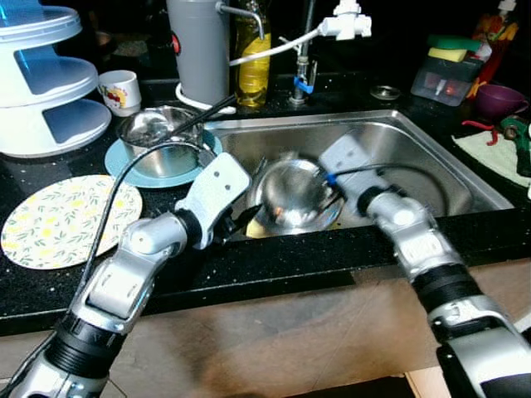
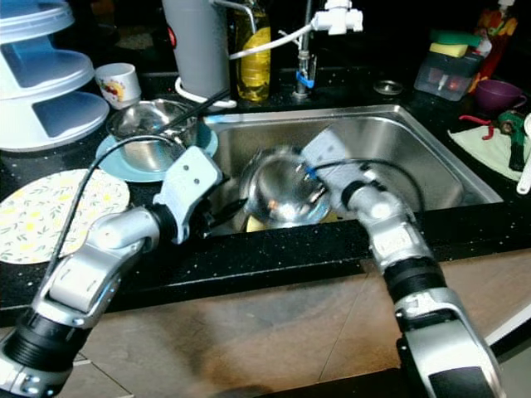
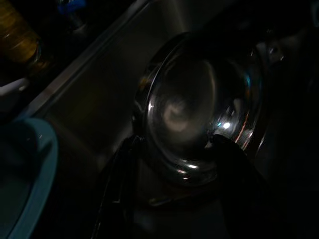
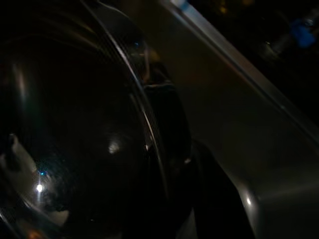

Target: Kitchen organization

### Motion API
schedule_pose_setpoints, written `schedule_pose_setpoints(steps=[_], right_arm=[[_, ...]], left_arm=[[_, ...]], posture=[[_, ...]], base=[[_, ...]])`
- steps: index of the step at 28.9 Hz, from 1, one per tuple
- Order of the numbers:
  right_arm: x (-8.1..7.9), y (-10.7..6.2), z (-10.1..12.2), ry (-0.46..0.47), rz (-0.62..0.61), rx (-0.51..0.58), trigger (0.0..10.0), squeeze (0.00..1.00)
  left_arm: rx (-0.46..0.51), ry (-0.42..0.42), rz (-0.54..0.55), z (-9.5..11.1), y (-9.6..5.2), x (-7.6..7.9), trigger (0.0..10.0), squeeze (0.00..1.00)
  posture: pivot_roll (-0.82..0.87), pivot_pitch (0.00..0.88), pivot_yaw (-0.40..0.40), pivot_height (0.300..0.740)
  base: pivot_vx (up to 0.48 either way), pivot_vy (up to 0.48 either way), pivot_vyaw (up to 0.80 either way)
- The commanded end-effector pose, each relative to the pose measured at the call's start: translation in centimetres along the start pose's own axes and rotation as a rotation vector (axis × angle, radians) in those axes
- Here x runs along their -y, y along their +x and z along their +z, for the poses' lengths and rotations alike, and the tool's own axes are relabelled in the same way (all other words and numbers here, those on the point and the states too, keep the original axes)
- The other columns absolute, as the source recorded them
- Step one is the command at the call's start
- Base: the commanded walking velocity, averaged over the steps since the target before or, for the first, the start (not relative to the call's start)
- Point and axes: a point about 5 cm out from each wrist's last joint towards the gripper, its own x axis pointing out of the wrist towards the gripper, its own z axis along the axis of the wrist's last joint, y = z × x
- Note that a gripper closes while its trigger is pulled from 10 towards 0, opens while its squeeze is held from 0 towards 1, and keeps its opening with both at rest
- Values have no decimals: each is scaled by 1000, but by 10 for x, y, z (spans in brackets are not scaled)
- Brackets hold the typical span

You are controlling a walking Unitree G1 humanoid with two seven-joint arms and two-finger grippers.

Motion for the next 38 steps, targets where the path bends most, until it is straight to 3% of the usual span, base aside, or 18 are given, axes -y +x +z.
schedule_pose_setpoints(steps=[1, 15, 16, 17, 22, 23, 24, 25, 26, 28, 29, 30, 33, 36, 38], right_arm=[[-7, 6, 6, 11, 65, 20, 10000, 0], [-24, 19, 14, 31, 181, 37, 10000, 0], [-24, 20, 14, 31, 188, 37, 10000, 59], [-26, 20, 14, 29, 195, 35, 10000, 251], [-26, 21, 14, 30, 202, 33, 10000, 290], [-26, 21, 14, 33, 201, 34, 10000, 722], [-26, 21, 14, 34, 201, 34, 10000, 733], [-26, 21, 14, 34, 201, 35, 10000, 733], [-26, 21, 14, 35, 199, 36, 10000, 663], [-26, 21, 14, 37, 192, 38, 10000, 663], [-25, 21, 14, 41, 183, 40, 10000, 188], [-24, 21, 14, 45, 174, 43, 10000, 0], [-23, 22, 15, 51, 165, 47, 10000, 0], [-17, 21, 20, 67, 133, 76, 10000, 0], [-15, 21, 21, 79, 121, 86, 10000, 0]], left_arm=[[-48, 2, -28, -9, 1, 7, 10000, 0], [-43, -12, -39, -4, 4, 11, 10000, 0], [-44, -11, -39, -3, 4, 11, 10000, 0], [-44, -10, -39, -3, 4, 10, 10000, 0], [-48, -2, -41, -4, 4, 10, 10000, 0], [-48, -2, -40, -4, 4, 10, 10000, 0], [-49, -3, -39, -4, 4, 10, 10000, 0], [-49, -4, -38, -3, 4, 10, 10000, 0], [-48, -5, -36, -3, 4, 10, 10000, 0], [-46, -6, -33, -3, 3, 9, 10000, 0], [-43, -7, -29, -2, 3, 8, 10000, 0], [-39, -9, -25, -2, 3, 7, 10000, 0], [-31, -17, -16, 0, 4, 5, 10000, 0], [53, -177, 40, 13, -1, -8, 10000, 0], [84, -221, 54, 17, -4, -12, 10000, 0]], posture=[[29, 208, -5, 740], [32, 210, -10, 740], [33, 210, -11, 740], [33, 210, -12, 740], [34, 210, -12, 740], [34, 210, -12, 740], [34, 210, -12, 740], [34, 210, -12, 740], [34, 210, -12, 740], [34, 210, -12, 740], [34, 210, -12, 740], [34, 210, -10, 740], [34, 210, -10, 740], [33, 211, -11, 740], [33, 211, -11, 740]], base=[[0, 0, 0], [0, 0, 0], [0, 0, 0], [0, 0, 0], [0, 0, 0], [0, 0, 0], [0, 0, 0], [0, 0, 0], [0, 0, 0], [0, 0, 0], [0, 0, 0], [0, 0, 0], [0, 0, 0], [0, 0, 0], [0, 0, 0]])
